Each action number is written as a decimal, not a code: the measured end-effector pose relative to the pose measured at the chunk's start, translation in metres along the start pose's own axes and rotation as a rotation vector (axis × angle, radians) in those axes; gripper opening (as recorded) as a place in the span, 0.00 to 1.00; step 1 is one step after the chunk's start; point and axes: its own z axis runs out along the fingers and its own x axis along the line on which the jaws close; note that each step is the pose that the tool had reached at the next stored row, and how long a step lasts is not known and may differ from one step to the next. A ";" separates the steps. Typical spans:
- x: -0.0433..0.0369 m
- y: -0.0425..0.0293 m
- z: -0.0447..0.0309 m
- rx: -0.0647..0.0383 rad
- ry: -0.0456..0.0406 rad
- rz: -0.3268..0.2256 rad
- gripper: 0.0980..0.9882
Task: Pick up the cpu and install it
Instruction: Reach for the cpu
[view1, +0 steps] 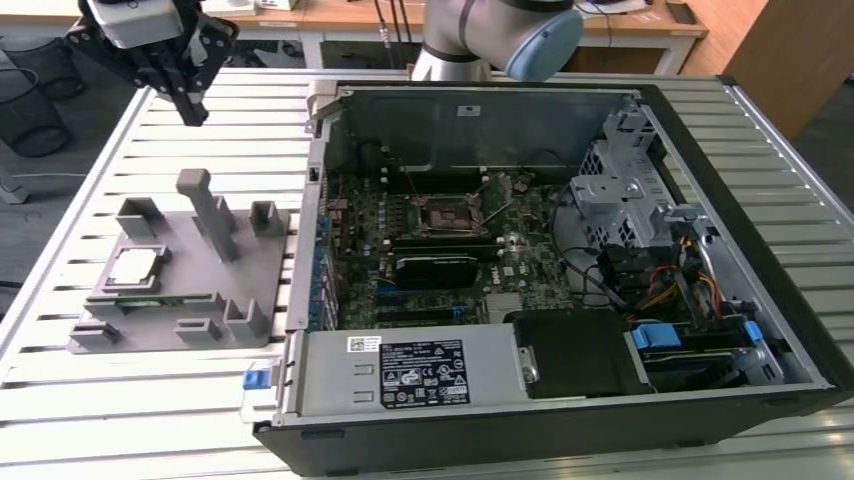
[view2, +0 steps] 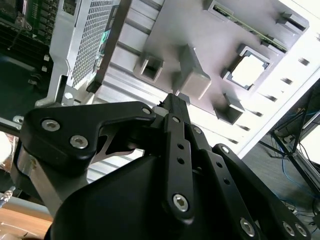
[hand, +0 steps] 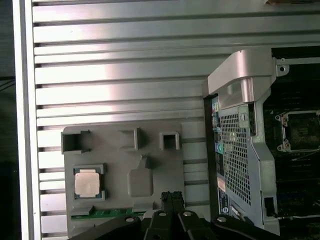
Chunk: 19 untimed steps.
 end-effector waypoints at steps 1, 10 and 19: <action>0.0026 0.0000 0.0001 0.000 0.0000 0.000 0.01; 0.0273 0.0006 0.0007 0.000 0.0005 0.000 0.01; 0.0648 -0.0020 0.0014 0.000 0.0006 0.000 0.01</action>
